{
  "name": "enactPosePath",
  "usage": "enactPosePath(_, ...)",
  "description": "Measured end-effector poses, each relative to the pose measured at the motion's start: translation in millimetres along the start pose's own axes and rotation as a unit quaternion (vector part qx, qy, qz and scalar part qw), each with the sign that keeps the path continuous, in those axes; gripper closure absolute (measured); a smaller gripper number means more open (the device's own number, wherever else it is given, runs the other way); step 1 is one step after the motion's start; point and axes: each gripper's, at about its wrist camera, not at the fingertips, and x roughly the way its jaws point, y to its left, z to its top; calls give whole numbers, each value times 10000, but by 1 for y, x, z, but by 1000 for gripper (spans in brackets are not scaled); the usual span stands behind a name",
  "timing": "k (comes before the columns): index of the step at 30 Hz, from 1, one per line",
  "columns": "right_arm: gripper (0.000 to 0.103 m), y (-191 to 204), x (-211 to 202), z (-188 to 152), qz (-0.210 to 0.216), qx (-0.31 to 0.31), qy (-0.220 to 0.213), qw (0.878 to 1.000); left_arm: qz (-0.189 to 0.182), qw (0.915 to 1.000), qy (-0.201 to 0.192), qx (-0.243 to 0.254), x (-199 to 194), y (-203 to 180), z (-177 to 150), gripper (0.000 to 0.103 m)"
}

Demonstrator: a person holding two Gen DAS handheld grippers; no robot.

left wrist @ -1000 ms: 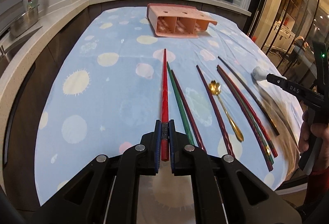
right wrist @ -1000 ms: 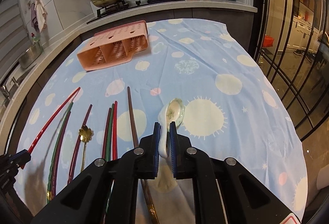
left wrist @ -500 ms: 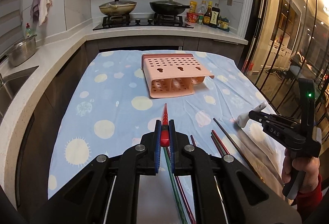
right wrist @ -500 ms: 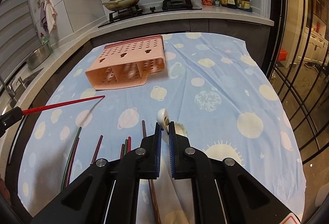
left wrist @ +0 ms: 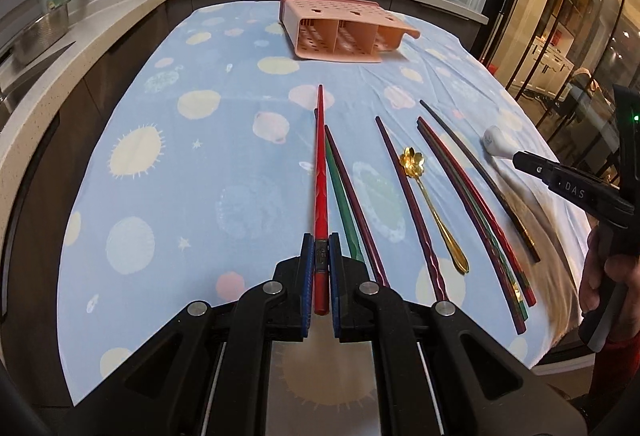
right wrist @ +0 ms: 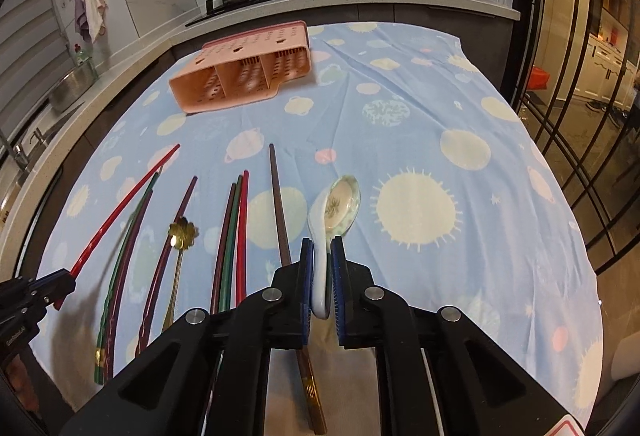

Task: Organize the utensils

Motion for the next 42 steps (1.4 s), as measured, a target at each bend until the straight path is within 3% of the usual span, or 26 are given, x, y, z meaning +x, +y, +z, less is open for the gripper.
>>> enactPosePath(3,86,-1,1,-9,-43,9,91,9999,-10,10000,13,-22,-1,1,-1,94)
enactPosePath(8,86,0,-11,-6,73,58,-66,9999,31,9999,-120,-118,-8,6,6,71)
enactPosePath(10,85,0,-17,0,177,77,-148,9997,75,9997,-194,-114,-11,8,11,68)
enactPosePath(13,84,1,-18,17,362,66,-242,9990,211,9992,-338,-42,-9,10,30,68)
enactPosePath(16,84,1,-10,43,260,-58,-377,9989,339,9980,-526,55,-1,13,59,69)
enactPosePath(20,84,0,12,82,379,-184,-367,9984,287,9973,-659,120,19,13,104,68)
enactPosePath(26,84,12,69,138,421,-574,-190,9973,436,9978,-394,309,81,11,157,68)
enactPosePath(34,86,29,131,178,402,-968,-58,9945,449,9985,-102,287,146,19,201,71)
enactPosePath(36,89,31,137,186,425,-991,-75,9941,373,9988,-88,299,153,17,208,75)
enactPosePath(38,97,33,142,191,429,-1024,-89,9938,390,9987,-67,309,160,16,215,90)
enactPosePath(40,103,34,143,195,374,-1063,-132,9935,316,9991,-39,270,163,17,220,97)
enactPosePath(42,103,34,136,199,425,-1041,-200,9935,279,9992,-87,268,158,17,225,97)
